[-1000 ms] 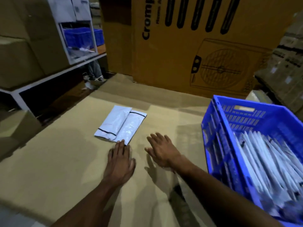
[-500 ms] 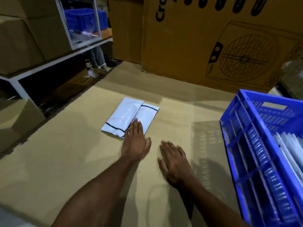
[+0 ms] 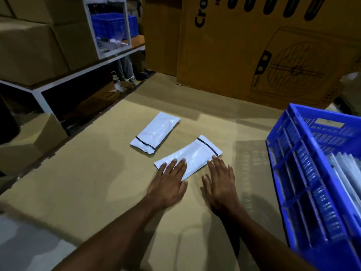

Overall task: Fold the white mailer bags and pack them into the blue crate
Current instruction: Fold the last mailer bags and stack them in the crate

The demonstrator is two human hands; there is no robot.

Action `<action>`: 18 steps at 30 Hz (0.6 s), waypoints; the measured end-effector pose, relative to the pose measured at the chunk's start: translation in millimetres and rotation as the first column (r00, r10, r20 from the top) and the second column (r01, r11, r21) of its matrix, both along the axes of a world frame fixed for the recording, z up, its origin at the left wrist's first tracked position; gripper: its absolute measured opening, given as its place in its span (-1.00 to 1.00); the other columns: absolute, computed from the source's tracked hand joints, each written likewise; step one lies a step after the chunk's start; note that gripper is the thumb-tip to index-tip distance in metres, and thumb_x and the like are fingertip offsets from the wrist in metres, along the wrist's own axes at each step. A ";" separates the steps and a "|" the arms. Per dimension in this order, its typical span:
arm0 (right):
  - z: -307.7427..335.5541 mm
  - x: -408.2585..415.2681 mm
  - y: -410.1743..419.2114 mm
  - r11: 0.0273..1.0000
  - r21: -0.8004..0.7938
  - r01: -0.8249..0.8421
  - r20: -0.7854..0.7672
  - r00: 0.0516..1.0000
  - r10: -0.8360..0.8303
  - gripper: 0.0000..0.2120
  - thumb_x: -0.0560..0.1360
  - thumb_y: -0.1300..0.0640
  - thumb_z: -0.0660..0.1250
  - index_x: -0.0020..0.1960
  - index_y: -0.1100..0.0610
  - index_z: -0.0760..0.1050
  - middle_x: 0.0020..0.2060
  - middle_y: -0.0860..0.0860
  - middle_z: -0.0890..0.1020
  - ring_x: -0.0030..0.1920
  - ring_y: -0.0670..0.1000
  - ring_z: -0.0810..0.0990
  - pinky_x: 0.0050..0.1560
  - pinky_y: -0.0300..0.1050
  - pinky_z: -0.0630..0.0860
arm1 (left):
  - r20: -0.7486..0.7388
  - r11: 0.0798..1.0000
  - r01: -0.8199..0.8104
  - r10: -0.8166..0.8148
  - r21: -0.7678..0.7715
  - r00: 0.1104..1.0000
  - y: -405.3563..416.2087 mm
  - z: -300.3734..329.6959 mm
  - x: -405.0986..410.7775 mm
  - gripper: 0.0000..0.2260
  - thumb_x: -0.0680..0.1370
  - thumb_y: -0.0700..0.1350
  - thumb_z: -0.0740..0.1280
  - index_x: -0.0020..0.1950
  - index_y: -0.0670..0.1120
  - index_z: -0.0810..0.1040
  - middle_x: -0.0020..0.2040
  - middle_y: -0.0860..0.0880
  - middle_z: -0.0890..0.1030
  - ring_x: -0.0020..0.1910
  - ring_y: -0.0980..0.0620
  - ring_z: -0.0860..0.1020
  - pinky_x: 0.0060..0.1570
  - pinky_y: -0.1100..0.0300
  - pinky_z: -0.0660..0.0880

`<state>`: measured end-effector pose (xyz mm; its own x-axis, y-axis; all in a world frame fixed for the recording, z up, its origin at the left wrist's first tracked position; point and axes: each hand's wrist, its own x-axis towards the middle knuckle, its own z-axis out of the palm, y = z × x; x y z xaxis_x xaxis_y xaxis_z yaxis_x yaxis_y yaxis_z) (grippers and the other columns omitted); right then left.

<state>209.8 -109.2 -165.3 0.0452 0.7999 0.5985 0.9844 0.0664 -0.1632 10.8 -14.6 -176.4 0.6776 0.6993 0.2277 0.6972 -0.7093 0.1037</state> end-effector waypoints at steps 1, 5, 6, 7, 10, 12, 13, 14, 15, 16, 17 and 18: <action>2.2 -0.7 -6.5 0.999 -0.029 -0.020 0.023 1.000 0.020 -0.51 0.57 0.13 0.25 0.44 0.32 0.38 0.49 0.25 0.32 0.53 0.22 0.25 0.46 0.33 0.16 | 0.005 0.999 0.041 -0.041 0.000 0.999 -7.0 -1.1 -4.4 -0.44 0.64 0.13 0.05 0.61 -0.06 0.24 0.63 0.04 0.16 0.60 -0.02 0.17 0.52 -0.10 0.18; 4.3 7.3 -20.5 0.991 -0.132 -0.029 0.011 0.999 0.031 -0.54 0.66 -0.04 0.05 0.40 0.20 0.45 0.46 0.13 0.41 0.49 0.12 0.34 0.50 0.28 0.11 | 0.096 0.972 0.233 -0.236 0.036 0.967 -34.2 0.8 -20.6 -0.47 0.63 0.12 0.16 0.58 -0.02 0.31 0.59 0.08 0.27 0.58 0.06 0.21 0.52 0.02 0.13; 3.7 11.1 -20.2 0.988 -0.150 -0.031 -0.010 0.999 0.030 -0.52 0.68 -0.07 0.00 0.37 0.19 0.47 0.42 0.11 0.46 0.45 0.11 0.40 0.49 0.25 0.14 | 0.119 0.959 0.281 -0.284 0.042 0.952 -38.7 0.8 -23.5 -0.50 0.64 0.11 0.17 0.57 -0.01 0.34 0.57 0.09 0.31 0.57 0.07 0.24 0.52 0.04 0.13; 3.6 13.1 -20.5 0.984 -0.174 -0.035 -0.029 0.999 0.031 -0.49 0.69 -0.09 -0.03 0.36 0.19 0.49 0.38 0.10 0.50 0.41 0.11 0.45 0.48 0.22 0.17 | 0.137 0.947 0.317 -0.320 0.047 0.937 -43.2 0.5 -27.4 -0.53 0.65 0.09 0.16 0.55 -0.01 0.38 0.55 0.09 0.35 0.55 0.08 0.26 0.52 0.06 0.13; 7.3 21.2 -24.4 0.957 -0.285 -0.049 -0.055 0.998 0.034 -0.44 0.66 -0.18 -0.02 0.35 0.18 0.50 0.33 0.09 0.55 0.34 0.10 0.50 0.43 0.02 0.19 | 0.197 0.932 0.360 -0.360 0.037 0.912 -51.8 1.5 -34.1 -0.58 0.66 0.05 0.15 0.50 -0.01 0.45 0.50 0.10 0.43 0.52 0.08 0.33 0.50 0.06 0.17; 5.9 24.2 -29.4 0.936 -0.346 -0.067 -0.044 0.998 0.055 -0.40 0.65 -0.23 -0.04 0.35 0.18 0.49 0.35 0.10 0.53 0.34 0.11 0.49 0.39 -0.05 0.20 | 0.232 0.933 0.357 -0.355 0.036 0.906 -56.5 4.3 -37.4 -0.60 0.67 0.04 0.15 0.47 -0.03 0.49 0.46 0.08 0.48 0.49 0.07 0.38 0.48 0.06 0.21; 4.7 22.1 -33.1 0.930 -0.362 -0.057 -0.034 0.998 0.048 -0.41 0.65 -0.22 -0.03 0.35 0.17 0.49 0.36 0.11 0.52 0.35 0.11 0.48 0.39 -0.02 0.23 | 0.247 0.938 0.345 -0.344 0.038 0.906 -58.1 5.1 -39.7 -0.60 0.67 0.04 0.14 0.46 -0.05 0.50 0.45 0.06 0.49 0.48 0.07 0.39 0.46 0.07 0.24; 2.6 18.3 -38.8 0.930 -0.367 -0.039 -0.030 0.999 0.030 -0.45 0.64 -0.19 0.01 0.35 0.17 0.49 0.37 0.12 0.51 0.36 0.12 0.47 0.39 0.03 0.26 | 0.259 0.945 0.326 -0.322 0.032 0.911 -60.2 5.0 -42.3 -0.58 0.69 0.06 0.11 0.47 -0.06 0.49 0.46 0.04 0.49 0.47 0.08 0.40 0.46 0.07 0.25; -0.2 13.5 -45.3 0.933 -0.360 -0.018 -0.028 1.000 0.009 -0.48 0.64 -0.16 0.03 0.34 0.17 0.49 0.37 0.13 0.50 0.37 0.13 0.46 0.39 0.07 0.30 | 0.262 0.954 0.300 -0.295 0.024 0.919 -62.0 3.8 -45.3 -0.56 0.70 0.08 0.07 0.49 -0.07 0.47 0.48 0.03 0.46 0.48 0.09 0.39 0.46 0.08 0.25; -2.9 7.9 -51.3 0.938 -0.348 -0.004 -0.019 1.000 -0.003 -0.50 0.64 -0.12 0.04 0.35 0.17 0.48 0.38 0.14 0.49 0.38 0.15 0.45 0.39 0.11 0.31 | 0.258 0.962 0.274 -0.269 0.018 0.928 -63.4 2.0 -48.7 -0.53 0.71 0.11 0.03 0.50 -0.08 0.45 0.51 0.03 0.43 0.48 0.09 0.38 0.47 0.10 0.24; -2.8 2.0 -57.8 0.945 -0.327 0.011 0.001 1.000 -0.011 -0.52 0.64 -0.10 0.05 0.35 0.18 0.47 0.38 0.16 0.48 0.38 0.17 0.43 0.38 0.14 0.31 | 0.251 0.968 0.252 -0.248 0.020 0.936 -64.4 0.3 -51.7 -0.52 0.72 0.12 0.00 0.50 -0.08 0.44 0.52 0.03 0.40 0.49 0.09 0.38 0.48 0.12 0.21; -1.1 -3.6 -62.0 0.954 -0.300 0.026 0.026 0.999 -0.019 -0.53 0.64 -0.07 0.05 0.36 0.19 0.47 0.38 0.17 0.48 0.39 0.19 0.42 0.38 0.17 0.31 | 0.244 0.972 0.230 -0.233 0.039 0.942 -64.6 -0.3 -54.7 -0.51 0.72 0.12 -0.01 0.49 -0.09 0.45 0.52 0.02 0.40 0.48 0.08 0.39 0.48 0.11 0.19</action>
